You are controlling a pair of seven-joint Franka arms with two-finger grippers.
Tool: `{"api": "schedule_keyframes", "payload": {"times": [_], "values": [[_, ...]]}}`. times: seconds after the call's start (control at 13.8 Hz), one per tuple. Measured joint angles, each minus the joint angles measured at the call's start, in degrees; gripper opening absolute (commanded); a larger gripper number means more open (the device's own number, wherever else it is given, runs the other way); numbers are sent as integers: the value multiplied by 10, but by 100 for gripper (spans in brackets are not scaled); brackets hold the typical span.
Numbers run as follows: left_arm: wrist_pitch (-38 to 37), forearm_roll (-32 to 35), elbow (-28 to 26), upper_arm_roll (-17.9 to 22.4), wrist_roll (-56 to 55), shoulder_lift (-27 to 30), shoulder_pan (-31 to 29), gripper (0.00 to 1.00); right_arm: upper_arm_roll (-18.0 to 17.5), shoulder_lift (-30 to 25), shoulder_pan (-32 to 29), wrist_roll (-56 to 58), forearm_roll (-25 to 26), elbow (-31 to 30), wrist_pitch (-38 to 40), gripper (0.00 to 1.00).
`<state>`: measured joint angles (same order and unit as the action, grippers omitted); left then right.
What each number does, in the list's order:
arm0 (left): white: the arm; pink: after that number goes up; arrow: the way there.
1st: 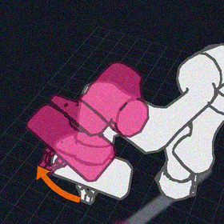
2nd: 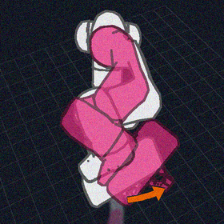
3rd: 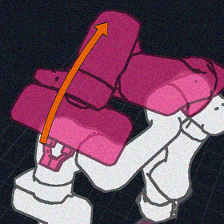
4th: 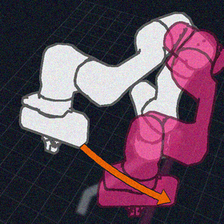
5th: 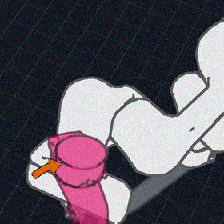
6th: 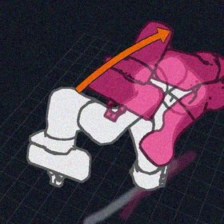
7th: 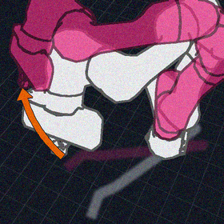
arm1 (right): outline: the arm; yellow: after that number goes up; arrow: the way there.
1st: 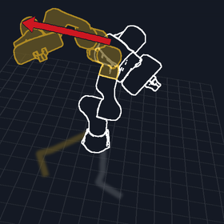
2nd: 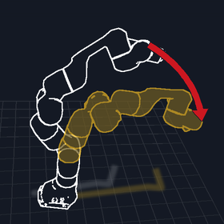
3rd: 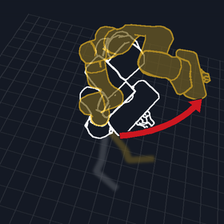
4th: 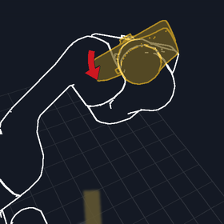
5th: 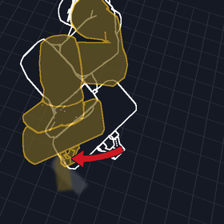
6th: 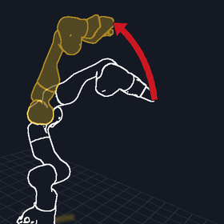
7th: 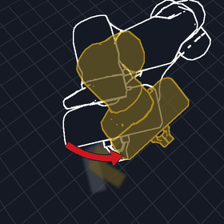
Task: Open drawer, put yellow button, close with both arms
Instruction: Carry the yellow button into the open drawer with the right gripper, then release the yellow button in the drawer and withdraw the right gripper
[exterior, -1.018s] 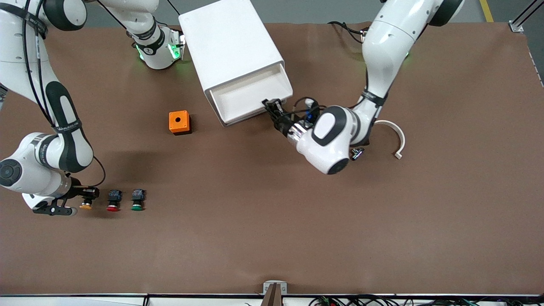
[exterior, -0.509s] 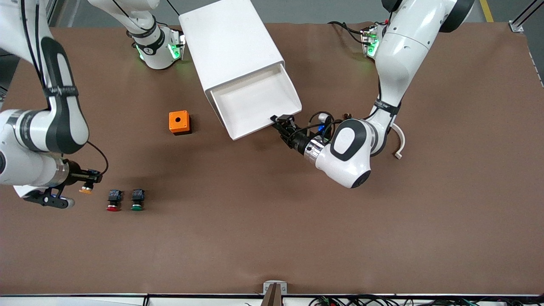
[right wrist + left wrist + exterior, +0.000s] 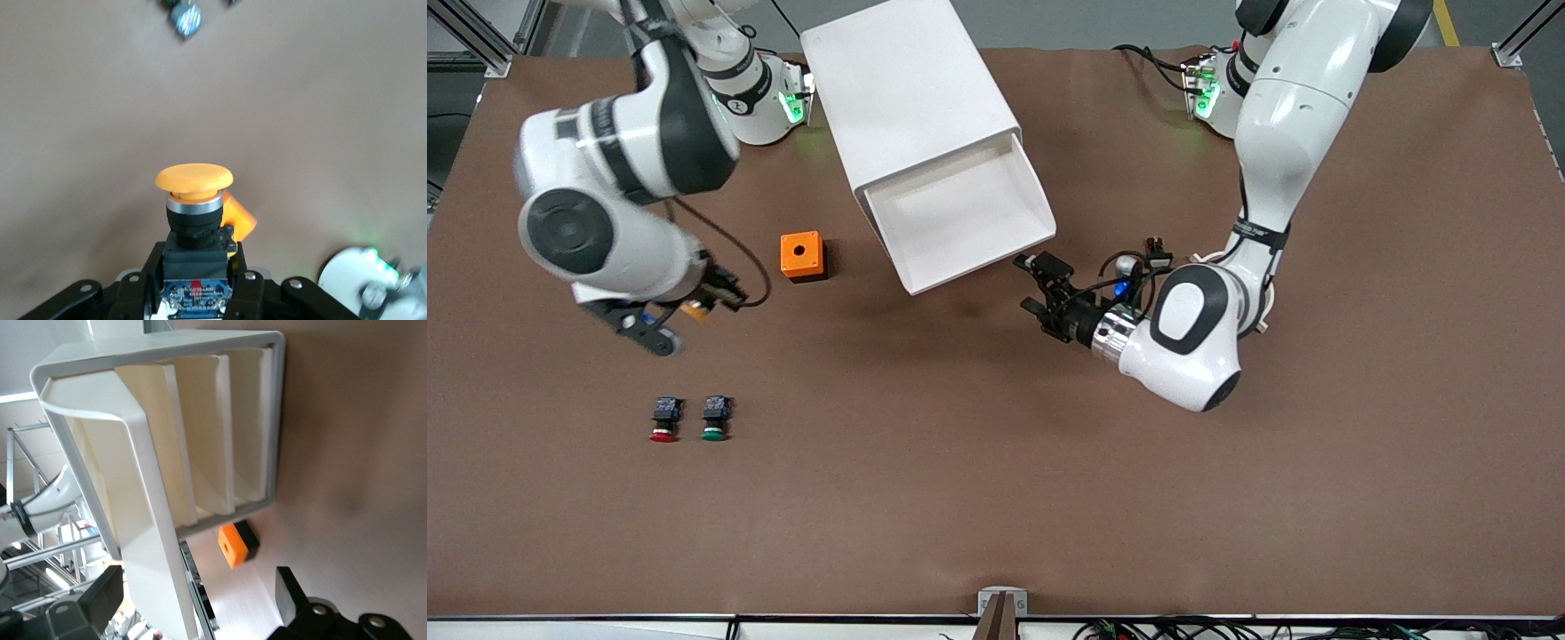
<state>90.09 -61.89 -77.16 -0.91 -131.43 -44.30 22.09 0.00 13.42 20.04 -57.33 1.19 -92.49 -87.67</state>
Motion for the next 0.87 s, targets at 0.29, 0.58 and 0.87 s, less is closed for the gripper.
{"api": "schedule_keyframes", "payload": {"times": [0.29,0.58,0.87], "values": [[-5,9,30,92,25,29,-7,100,0,3,120,-226,-71,22,-12,24],[-11,142,39,130,145,56,-15,100,0,25,192,-381,-129,28,-105,24],[-11,266,45,132,275,79,-11,100,1,79,240,-476,-133,28,-198,24]]}}
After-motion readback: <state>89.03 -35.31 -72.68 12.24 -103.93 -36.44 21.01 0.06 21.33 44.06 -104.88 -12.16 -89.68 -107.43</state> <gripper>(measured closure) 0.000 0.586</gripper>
